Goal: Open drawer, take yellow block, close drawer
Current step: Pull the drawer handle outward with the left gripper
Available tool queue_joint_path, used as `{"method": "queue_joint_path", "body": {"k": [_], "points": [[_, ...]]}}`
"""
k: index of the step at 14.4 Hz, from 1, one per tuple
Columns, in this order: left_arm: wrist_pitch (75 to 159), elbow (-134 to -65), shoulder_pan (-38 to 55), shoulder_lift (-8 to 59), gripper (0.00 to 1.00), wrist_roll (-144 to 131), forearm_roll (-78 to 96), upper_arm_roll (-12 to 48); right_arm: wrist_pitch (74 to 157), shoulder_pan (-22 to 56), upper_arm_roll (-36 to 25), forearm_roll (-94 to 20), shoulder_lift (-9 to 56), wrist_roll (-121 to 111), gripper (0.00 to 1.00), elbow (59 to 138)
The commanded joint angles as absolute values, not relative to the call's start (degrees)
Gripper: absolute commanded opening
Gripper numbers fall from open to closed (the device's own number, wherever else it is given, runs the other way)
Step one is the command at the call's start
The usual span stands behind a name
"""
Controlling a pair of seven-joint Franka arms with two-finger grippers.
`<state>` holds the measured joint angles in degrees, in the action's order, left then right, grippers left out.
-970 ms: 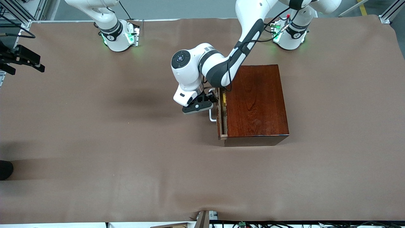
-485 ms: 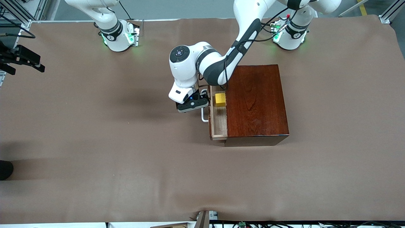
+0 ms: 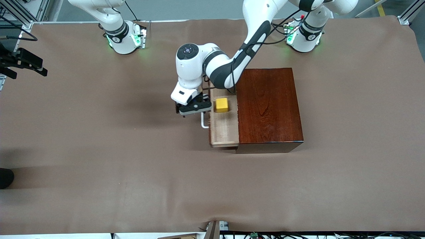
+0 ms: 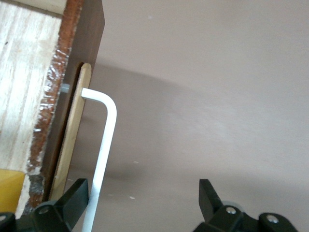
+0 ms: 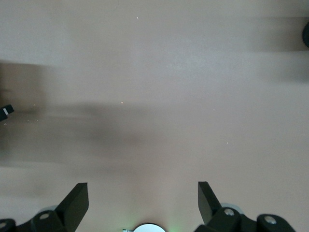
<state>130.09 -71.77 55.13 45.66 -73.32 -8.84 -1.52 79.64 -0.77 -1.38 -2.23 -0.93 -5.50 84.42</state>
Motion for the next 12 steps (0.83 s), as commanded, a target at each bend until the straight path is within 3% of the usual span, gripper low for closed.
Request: {"method": "queue_joint_path", "body": {"k": [1,8,12], "points": [[131.6,-68.1,55.8,47.6,1.00,-75.1,-8.3,-1.4,79.5,-1.9,-0.7,-3.2,-0.3,-6.0,1.00,83.8],[126.3,-68.4,55.5,46.3,1.00,-74.4,-8.5,-2.1,79.8,-2.2,-0.7,-3.2,0.7,-6.2,1.00,83.8],[120.8,-68.5,53.6,39.9,1.00,-74.1,-8.4,-2.0,81.2,-1.5,-0.6,-2.4,3.9,-6.3,1.00,83.3]]}}
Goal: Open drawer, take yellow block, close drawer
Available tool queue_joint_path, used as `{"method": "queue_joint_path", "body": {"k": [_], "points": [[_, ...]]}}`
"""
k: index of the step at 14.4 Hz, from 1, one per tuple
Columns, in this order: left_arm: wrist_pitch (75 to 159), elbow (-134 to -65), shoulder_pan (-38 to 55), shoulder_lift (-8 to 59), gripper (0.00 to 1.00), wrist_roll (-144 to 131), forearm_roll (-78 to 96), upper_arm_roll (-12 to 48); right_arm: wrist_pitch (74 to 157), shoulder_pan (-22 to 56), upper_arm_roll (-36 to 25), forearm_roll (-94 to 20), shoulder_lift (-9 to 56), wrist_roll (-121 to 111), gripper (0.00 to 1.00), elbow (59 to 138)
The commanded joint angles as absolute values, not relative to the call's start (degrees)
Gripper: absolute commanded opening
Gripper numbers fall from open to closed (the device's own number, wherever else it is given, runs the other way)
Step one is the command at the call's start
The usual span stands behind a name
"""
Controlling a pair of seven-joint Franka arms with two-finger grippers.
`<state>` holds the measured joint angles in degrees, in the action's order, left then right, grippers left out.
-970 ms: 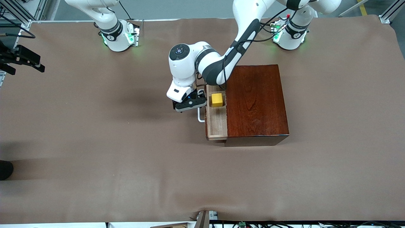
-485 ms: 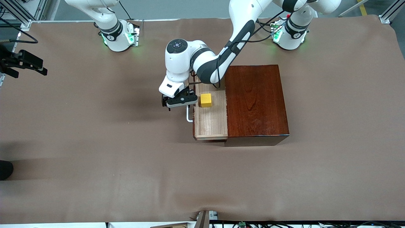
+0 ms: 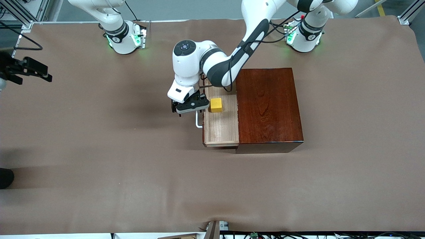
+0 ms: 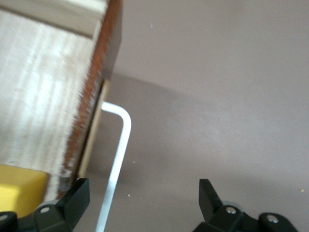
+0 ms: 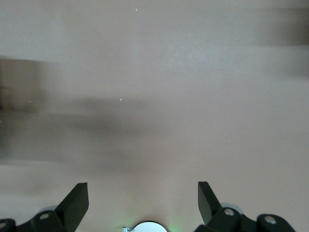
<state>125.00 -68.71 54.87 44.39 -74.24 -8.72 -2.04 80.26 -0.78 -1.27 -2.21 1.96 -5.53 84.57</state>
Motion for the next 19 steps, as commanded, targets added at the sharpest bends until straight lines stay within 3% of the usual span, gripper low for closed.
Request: {"method": "queue_joint_path", "body": {"k": [1,4,12,19], "points": [[119.0,-68.6,52.9,37.6,1.00,-73.4,-8.4,-2.1,82.5,-1.8,-0.6,-2.5,4.8,-6.3,1.00,83.2],[113.2,-69.6,50.3,31.1,1.00,-69.6,-7.8,-2.0,84.0,-1.1,-0.5,-2.9,5.4,-5.5,1.00,83.2],[84.5,-70.0,41.3,17.0,1.00,-49.0,-7.9,-2.6,83.4,4.4,-0.3,-8.7,5.5,18.8,1.00,83.3],[77.5,-69.8,31.2,14.5,1.00,-48.2,-8.0,-3.1,83.5,10.1,-0.3,-9.0,6.5,32.6,1.00,83.4]]}}
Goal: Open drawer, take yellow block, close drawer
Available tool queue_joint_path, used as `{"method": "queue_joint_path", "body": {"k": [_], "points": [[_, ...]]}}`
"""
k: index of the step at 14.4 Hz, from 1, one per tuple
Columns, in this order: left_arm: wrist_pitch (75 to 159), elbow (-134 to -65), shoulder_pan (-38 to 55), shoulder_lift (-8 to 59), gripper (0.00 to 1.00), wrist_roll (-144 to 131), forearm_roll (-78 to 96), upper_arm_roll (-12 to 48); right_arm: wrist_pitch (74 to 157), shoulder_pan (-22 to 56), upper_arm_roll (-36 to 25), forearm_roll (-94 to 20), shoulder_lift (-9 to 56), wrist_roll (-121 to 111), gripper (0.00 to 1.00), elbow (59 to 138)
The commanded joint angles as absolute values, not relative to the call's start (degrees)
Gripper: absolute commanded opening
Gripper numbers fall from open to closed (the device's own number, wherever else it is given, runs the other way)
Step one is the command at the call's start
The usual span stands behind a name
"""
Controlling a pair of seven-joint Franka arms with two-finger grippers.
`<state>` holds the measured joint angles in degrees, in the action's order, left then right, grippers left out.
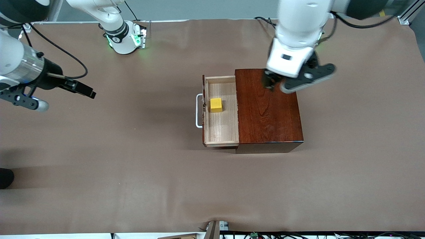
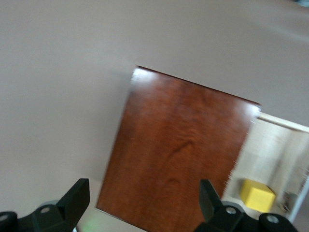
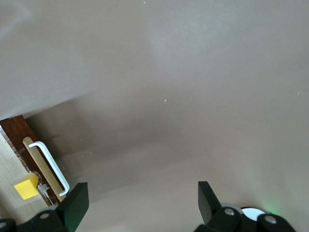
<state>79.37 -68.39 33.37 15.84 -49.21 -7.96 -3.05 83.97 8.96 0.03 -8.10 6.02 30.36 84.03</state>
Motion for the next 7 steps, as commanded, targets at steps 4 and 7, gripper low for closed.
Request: {"method": "queue_joint_path", "body": {"k": [4,7], "points": [[75.8,-70.7,22.0,10.6,1.00,-33.6,-7.7,-2.7,83.8,10.5,-0.3,-15.2,7.4,38.1,1.00,83.4],[75.4,-74.3,16.5,7.3,1.00,-28.2,-7.8,-2.6,83.9,12.1,-0.3,-16.3,7.8,46.4,1.00,83.3]]}}
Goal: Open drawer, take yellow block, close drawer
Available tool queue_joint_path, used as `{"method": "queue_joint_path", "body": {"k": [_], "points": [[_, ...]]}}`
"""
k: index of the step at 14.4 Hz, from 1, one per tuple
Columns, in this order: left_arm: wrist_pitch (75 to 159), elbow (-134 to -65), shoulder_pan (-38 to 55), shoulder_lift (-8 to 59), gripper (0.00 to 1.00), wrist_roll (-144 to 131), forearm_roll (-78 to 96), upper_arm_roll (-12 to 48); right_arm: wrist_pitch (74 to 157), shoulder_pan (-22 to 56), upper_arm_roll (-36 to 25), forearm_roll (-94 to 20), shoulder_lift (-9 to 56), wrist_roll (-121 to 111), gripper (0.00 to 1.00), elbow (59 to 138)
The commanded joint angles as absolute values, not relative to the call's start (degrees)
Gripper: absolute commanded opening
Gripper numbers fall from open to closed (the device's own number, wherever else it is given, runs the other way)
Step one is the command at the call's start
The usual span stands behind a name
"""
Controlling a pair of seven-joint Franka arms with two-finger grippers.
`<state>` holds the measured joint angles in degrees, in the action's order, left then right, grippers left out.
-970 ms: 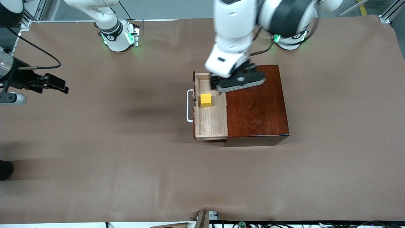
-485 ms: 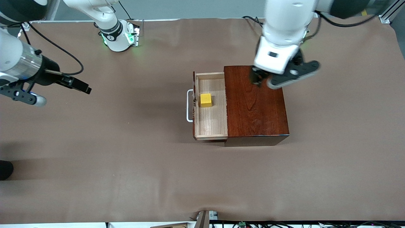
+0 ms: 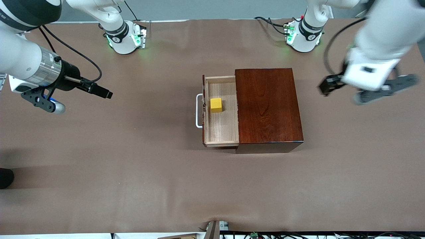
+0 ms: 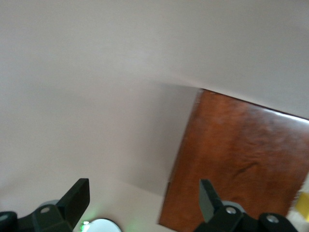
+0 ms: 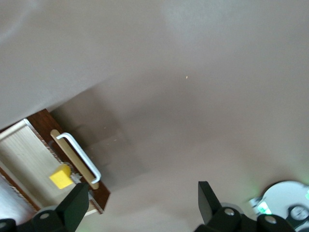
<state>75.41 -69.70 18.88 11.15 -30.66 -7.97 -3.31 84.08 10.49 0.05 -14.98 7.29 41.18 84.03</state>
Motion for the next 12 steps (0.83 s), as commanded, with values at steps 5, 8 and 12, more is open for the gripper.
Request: {"method": "queue_joint_path", "body": {"k": [5,8,12], "points": [[78.6,-82.3,9.0,1.8,1.00,-18.8,-7.7,-2.5,87.2,19.1,-0.3,-16.1,10.0,66.1,1.00,83.2],[83.7,-89.0,5.5,-2.4,1.00,-13.0,-6.9,-2.5,90.5,23.6,-0.3,-15.9,11.3,73.2,1.00,83.2],[87.0,-90.3,5.9,-2.5,1.00,-12.4,-5.9,-2.2,95.8,29.3,-0.4,-15.4,14.5,85.5,1.00,83.2]]}}
